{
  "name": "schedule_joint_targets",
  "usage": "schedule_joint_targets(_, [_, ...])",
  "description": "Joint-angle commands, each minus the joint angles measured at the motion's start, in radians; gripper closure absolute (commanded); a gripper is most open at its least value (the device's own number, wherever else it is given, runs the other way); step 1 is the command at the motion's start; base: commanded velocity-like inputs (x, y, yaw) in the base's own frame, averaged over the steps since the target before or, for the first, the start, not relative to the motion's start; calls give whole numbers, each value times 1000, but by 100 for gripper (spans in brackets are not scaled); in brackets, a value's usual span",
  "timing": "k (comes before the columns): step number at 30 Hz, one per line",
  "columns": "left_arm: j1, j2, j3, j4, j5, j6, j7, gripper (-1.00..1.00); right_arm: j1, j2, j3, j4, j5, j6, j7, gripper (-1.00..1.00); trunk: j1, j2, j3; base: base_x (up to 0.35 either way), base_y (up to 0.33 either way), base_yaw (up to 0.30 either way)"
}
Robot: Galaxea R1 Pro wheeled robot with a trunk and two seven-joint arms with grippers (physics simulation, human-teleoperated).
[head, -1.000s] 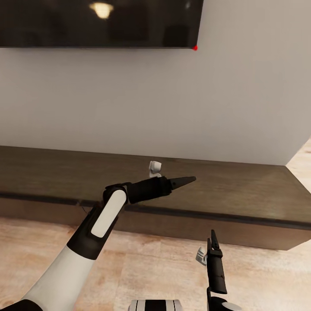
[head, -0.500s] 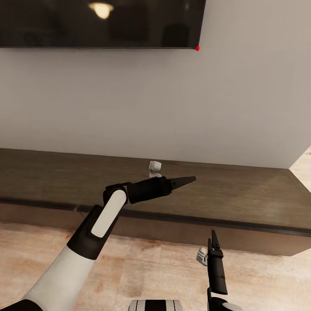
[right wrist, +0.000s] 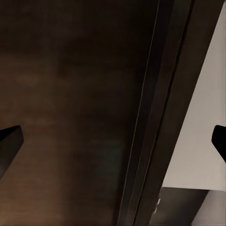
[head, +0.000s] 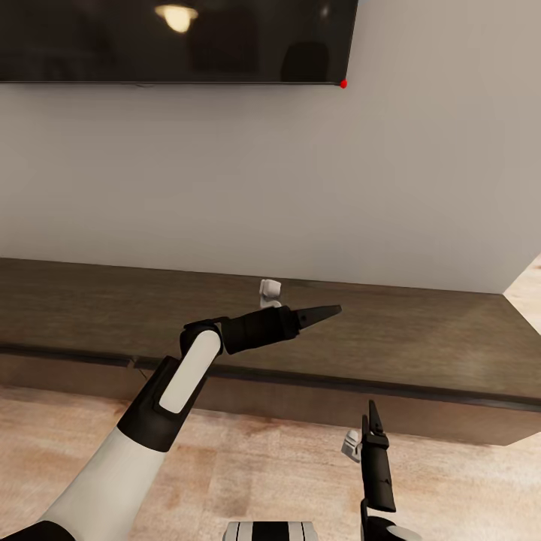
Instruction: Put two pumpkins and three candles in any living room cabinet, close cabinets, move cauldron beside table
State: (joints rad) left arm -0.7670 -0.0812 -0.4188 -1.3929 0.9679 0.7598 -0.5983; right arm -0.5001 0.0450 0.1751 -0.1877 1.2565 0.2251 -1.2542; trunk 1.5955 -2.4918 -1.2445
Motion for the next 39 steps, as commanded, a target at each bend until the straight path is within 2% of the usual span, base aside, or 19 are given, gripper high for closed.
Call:
schedule_joint_targets(1, [0, 0, 0, 0, 0, 0, 0, -100, 0, 0, 0, -1, 0, 0, 0, -100, 0, 0, 0, 0, 0, 0])
schedule_joint_targets(8, [0, 0, 0, 0, 0, 0, 0, -100, 0, 0, 0, -19, 0, 0, -5, -100, 0, 0, 0, 0, 0, 0])
schedule_joint_targets(12, [0, 0, 0, 0, 0, -1, 0, -100, 0, 4, 0, -47, -2, -1, -65, -100, 0, 0, 0, 0, 0, 0])
schedule_joint_targets(19, [0, 0, 0, 0, 0, -1, 0, -100, 0, 5, 1, -47, -28, -1, -65, -100, 0, 0, 0, 0, 0, 0])
schedule_joint_targets(39, [0, 0, 0, 0, 0, -1, 0, -100, 0, 1, 1, -49, -32, -3, -66, -100, 0, 0, 0, 0, 0, 0])
